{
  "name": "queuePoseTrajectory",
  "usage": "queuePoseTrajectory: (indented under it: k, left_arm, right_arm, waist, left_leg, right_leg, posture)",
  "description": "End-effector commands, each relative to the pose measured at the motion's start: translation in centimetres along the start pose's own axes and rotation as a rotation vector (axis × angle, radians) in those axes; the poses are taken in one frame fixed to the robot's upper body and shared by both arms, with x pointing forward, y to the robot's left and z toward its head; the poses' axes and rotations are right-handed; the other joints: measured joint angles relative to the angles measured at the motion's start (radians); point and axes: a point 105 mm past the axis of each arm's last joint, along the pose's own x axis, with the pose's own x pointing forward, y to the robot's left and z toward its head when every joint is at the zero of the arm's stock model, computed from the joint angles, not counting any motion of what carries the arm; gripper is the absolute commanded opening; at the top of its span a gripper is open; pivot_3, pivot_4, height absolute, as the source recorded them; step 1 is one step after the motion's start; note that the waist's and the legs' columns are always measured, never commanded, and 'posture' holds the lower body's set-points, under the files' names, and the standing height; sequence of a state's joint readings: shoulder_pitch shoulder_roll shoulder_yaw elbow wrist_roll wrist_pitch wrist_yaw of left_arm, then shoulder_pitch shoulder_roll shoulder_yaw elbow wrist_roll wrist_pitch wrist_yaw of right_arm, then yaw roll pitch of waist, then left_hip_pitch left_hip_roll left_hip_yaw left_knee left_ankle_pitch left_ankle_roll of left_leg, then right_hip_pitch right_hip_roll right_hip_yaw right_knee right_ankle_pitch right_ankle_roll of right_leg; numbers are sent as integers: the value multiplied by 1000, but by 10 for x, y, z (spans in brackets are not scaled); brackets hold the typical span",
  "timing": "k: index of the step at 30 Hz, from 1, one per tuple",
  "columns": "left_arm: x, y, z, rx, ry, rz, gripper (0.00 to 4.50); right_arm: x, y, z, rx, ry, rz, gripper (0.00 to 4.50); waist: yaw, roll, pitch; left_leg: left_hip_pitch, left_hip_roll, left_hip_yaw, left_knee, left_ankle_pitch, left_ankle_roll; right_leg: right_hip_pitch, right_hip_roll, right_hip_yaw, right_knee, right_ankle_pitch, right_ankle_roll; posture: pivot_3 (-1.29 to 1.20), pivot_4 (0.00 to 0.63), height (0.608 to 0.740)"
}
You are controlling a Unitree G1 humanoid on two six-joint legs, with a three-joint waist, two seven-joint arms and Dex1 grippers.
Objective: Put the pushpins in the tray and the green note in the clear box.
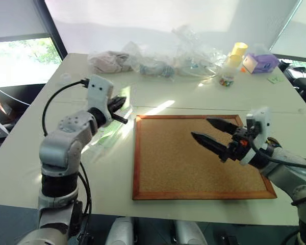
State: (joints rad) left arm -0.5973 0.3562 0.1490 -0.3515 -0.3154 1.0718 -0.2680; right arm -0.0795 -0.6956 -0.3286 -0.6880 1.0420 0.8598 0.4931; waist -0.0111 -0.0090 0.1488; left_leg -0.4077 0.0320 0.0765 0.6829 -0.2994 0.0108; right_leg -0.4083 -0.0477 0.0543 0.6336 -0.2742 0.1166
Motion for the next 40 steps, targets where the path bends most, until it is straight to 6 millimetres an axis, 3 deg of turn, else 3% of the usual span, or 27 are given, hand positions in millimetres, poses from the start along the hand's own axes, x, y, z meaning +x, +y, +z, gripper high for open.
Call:
queuePoseTrajectory:
  k: [1,4,9,12,19,20,27,31,36,40]
  left_arm:
    - [-2,12,1,-14,50,51,0]
    - [-3,21,-4,24,115,74,0]
    - [-4,31,-11,38,219,100,0]
    - [-3,34,-15,44,264,97,1010]
    - [-2,42,-21,83,298,124,4274]
    - [-1,40,-18,87,281,116,4451]
    - [1,34,9,144,141,31,4451]
    - [-6,-9,46,87,-64,-287,4451]
    - [-33,-63,26,71,-16,-633,4451]
    - [-43,-84,6,10,31,-735,4451]
  right_arm:
    - [2,33,-2,-16,53,157,4467]
    - [0,41,-7,-28,98,188,4467]
    - [-2,40,-11,-36,112,160,4467]
    - [-1,39,-12,-31,105,145,4500]
    - [-4,26,-11,-41,87,66,4500]
    - [-5,24,-10,-42,82,57,4500]
    - [-16,10,-8,-22,61,-22,4500]
    - [-34,-9,-7,5,35,-140,4500]
    - [-64,-24,-19,33,63,-301,4500]
    - [-85,-29,-29,47,84,-405,4500]
  waist:
    - [1,0,0]
    - [1,-5,3]
    - [1,-8,5]
    - [0,-9,5]
    - [1,-10,5]
    - [1,-10,5]
    - [1,-10,5]
    - [7,-10,5]
    - [3,-9,5]
    - [1,-9,5]
  left_leg:
    - [0,0,0,0,0,0]
    - [-1,0,0,0,0,0]
    - [-1,0,0,0,0,0]
    - [-1,0,0,0,0,0]
    - [-1,0,0,0,0,0]
    - [-1,0,0,0,0,0]
    - [-1,0,0,0,0,0]
    - [-1,0,0,0,0,0]
    - [-1,-2,2,0,0,0]
    - [0,-2,1,0,0,0]
  right_leg:
    - [0,0,0,0,0,0]
    - [0,-1,-1,-1,0,0]
    - [0,-2,-1,-1,0,0]
    - [0,-2,-1,-1,0,0]
    - [-1,-3,-1,0,0,0]
    - [-1,-3,-1,0,0,0]
    - [-1,-4,-1,0,0,0]
    - [0,-7,-2,0,0,0]
    - [0,-11,-4,-1,0,0]
    - [1,-10,-4,-1,0,0]
  posture:
    - [0,150,740]
    - [0,150,740]
    - [0,150,740]
    - [0,150,740]
    - [0,150,740]
    - [0,150,740]
    - [0,150,740]
    - [0,150,740]
    - [0,150,740]
    - [0,150,740]
